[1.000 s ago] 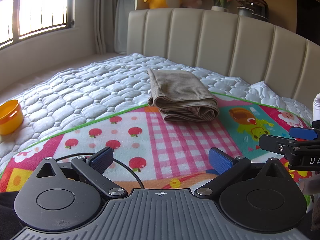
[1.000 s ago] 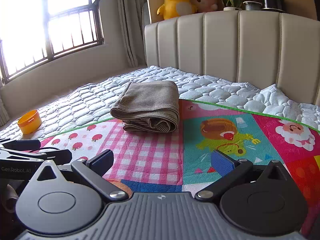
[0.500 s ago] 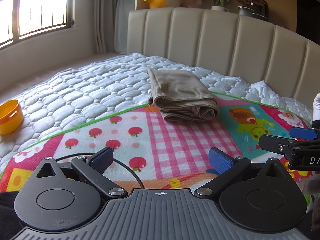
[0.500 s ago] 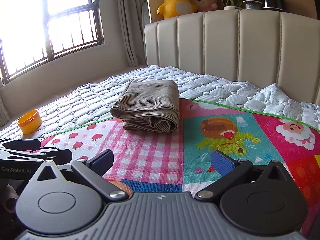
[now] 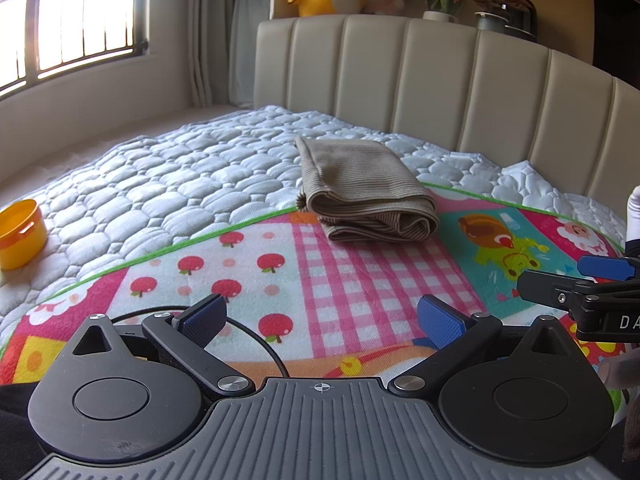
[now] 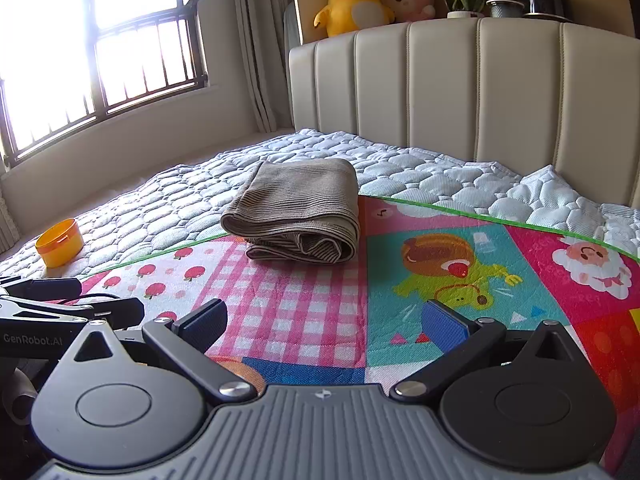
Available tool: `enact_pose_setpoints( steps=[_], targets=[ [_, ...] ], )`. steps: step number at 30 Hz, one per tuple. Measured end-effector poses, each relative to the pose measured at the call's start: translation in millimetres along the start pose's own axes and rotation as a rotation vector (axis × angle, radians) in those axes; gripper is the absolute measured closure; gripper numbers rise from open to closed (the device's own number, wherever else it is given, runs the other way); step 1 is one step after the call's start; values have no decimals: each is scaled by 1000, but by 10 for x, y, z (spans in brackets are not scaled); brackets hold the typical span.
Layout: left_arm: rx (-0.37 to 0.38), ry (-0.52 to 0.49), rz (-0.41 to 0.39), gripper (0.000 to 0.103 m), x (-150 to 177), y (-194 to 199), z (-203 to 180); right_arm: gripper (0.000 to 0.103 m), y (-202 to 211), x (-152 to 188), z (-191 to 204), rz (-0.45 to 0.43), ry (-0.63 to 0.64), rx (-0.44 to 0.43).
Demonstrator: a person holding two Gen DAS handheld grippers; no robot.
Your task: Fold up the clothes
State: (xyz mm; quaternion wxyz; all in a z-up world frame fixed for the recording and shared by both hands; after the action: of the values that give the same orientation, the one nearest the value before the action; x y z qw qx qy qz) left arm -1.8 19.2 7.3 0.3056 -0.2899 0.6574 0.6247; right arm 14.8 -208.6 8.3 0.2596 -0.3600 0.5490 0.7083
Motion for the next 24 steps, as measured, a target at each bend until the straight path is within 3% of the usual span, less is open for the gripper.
enact_pose_setpoints(
  steps=[24],
  targets=[
    [-4, 0, -3, 0, 0, 11, 4, 0, 4, -15, -24, -10, -7, 3]
  ],
)
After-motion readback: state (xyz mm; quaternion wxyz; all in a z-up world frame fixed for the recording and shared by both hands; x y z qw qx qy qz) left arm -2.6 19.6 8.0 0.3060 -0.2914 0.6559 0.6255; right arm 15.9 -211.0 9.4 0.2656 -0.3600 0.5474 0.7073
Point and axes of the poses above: each gripper's, at about its wrist camera, not at the fingertips, and y roughly against the way its jaws point, z to its left, x to its underside, the point moved 1 cm from there along -y, roughly the way its jaws point, and after that the axes turned 5 degrees about z, right-handed, at the moved point
